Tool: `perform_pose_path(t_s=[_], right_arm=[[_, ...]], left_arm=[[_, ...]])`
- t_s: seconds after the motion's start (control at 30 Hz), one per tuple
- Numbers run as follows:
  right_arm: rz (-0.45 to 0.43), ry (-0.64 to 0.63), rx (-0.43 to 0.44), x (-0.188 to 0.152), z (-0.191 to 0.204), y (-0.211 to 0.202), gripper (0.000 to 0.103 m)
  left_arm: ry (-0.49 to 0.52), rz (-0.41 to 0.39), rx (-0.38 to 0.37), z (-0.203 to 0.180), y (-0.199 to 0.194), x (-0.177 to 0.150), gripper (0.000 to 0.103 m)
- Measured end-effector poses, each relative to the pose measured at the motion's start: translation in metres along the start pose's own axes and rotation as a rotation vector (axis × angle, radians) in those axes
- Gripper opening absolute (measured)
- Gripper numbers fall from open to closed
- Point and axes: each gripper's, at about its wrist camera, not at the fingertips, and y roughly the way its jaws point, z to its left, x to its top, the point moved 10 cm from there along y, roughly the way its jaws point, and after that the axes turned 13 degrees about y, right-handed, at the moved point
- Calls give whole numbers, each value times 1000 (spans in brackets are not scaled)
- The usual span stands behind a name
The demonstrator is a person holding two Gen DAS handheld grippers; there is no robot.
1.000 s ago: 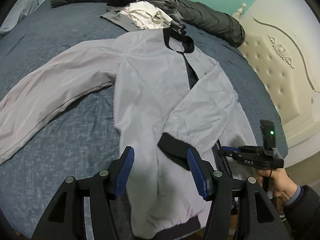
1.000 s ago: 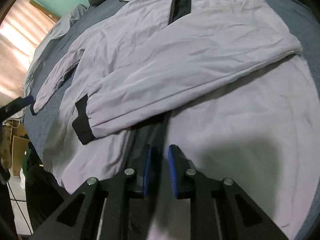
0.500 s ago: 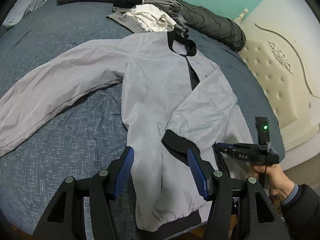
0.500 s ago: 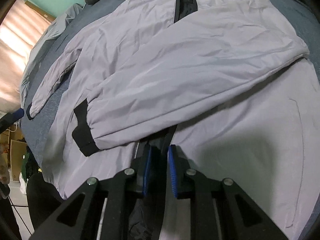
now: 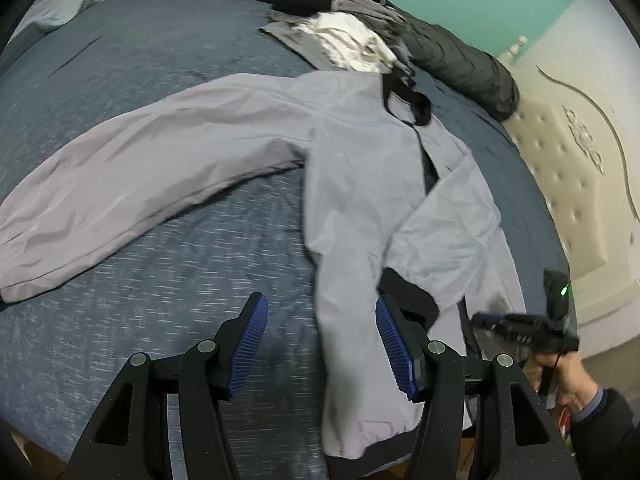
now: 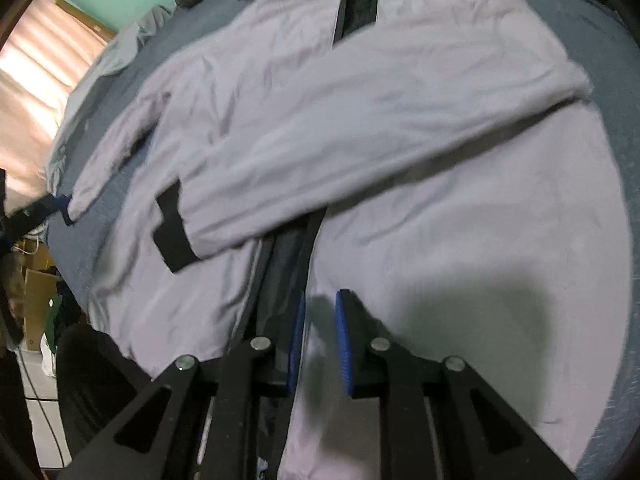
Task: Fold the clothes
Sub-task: 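Grasp the other sleeve's black cuff with the left tool and lift it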
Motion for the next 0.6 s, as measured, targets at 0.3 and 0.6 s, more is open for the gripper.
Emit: perform_pose_path(t_s=[0.3,0.6], right_arm=[[-41,-10,46,5,5,-23,14],[-135,19,85,24,-14,-70,14]], left_arm=[[-165,-39,80,88,-26,-8,60],[-340,-100,219,196,-61,-25,68]])
